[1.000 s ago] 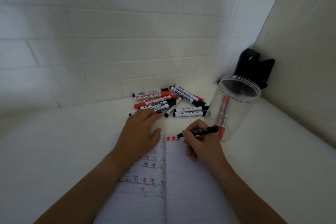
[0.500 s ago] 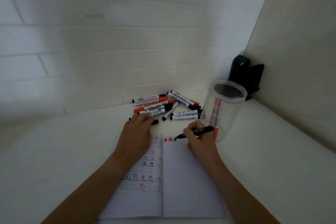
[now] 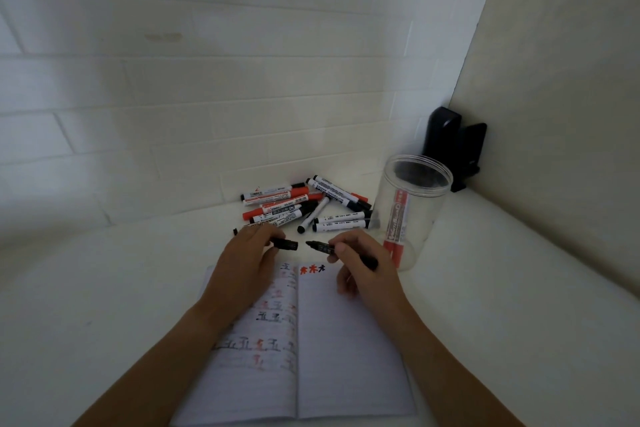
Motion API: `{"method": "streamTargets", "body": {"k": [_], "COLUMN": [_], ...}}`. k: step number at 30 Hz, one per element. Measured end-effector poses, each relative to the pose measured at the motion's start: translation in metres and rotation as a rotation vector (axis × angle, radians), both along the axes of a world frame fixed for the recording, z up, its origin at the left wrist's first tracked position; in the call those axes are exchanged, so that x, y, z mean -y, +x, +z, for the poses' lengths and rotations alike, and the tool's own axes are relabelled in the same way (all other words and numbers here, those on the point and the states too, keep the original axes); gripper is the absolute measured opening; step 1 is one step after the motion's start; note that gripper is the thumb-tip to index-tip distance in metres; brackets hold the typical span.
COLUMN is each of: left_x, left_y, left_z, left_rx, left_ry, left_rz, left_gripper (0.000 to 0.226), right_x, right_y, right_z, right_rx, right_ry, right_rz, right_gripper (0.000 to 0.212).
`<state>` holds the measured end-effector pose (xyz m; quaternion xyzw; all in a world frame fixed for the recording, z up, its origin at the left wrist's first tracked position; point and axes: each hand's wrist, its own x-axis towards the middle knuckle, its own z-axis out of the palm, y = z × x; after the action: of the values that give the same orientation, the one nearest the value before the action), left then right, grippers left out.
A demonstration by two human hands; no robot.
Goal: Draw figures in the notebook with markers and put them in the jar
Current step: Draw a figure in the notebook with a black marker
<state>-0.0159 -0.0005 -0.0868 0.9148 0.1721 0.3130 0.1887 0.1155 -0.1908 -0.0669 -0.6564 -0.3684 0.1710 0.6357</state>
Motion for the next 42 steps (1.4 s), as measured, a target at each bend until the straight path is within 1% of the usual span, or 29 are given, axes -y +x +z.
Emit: {"method": "streamTargets", "body": {"k": [4,9,14,17,20,22,24,27,32,35,39,42], "left_x": [-0.001,-0.001,0.003,0.003,0.003,0.004,0.007,0.012,0.008,0.009,0.01,0.01], "left_y": [0.0,0.0,-0.002,-0.004,-0.004,-0.004,-0.006,-0.005,0.001,0.003,0.006,0.007], "left_z": [-0.002,0.0,0.004,0.006,0.006,0.007,0.008,0.007,0.0,-0.003,-0.007,-0.009], "left_rx": [0.006,0.047,0.002,0.004,-0.012,0.009,0.011,-0.081,-0.133,-0.149,-0.171,-0.165], "left_ry": [-0.013,-0.054,-0.031,-0.018,-0.002,-0.032,-0.069,-0.052,-0.038,-0.024,-0.013,0.024], "left_rz": [-0.076,-0.052,-0.223,-0.289,-0.337,-0.344,-0.369,-0.428,-0.381,-0.36,-0.351,-0.365], "left_gripper": [0.029,0.027,0.025,0.022,0.026,0.024,0.023,0.021,0.03,0.034,0.039,0.037], "right_x": [0.0,0.002,0.001,0.002,0.002,0.003,0.002,0.0,-0.001,-0.004,-0.005,-0.008], "right_y": [0.0,0.0,-0.001,-0.001,0.001,0.003,0.003,-0.001,-0.004,-0.003,-0.004,-0.004], "right_z": [-0.001,0.001,-0.001,0.002,0.004,0.003,-0.001,-0.005,-0.008,-0.01,-0.011,-0.013], "right_rx": [0.031,0.036,0.015,-0.009,-0.022,0.023,0.117,0.301,0.457,0.489,0.479,0.506], "right_ry": [0.012,0.033,0.0,-0.028,-0.059,-0.094,-0.142,-0.194,-0.224,-0.23,-0.237,-0.239], "right_rz": [0.035,0.045,0.108,0.145,0.141,0.101,0.072,0.064,0.105,0.082,0.07,0.055], "right_gripper": [0.011,0.013,0.012,0.012,0.014,0.013,0.01,0.012,0.018,0.015,0.011,0.009]}}
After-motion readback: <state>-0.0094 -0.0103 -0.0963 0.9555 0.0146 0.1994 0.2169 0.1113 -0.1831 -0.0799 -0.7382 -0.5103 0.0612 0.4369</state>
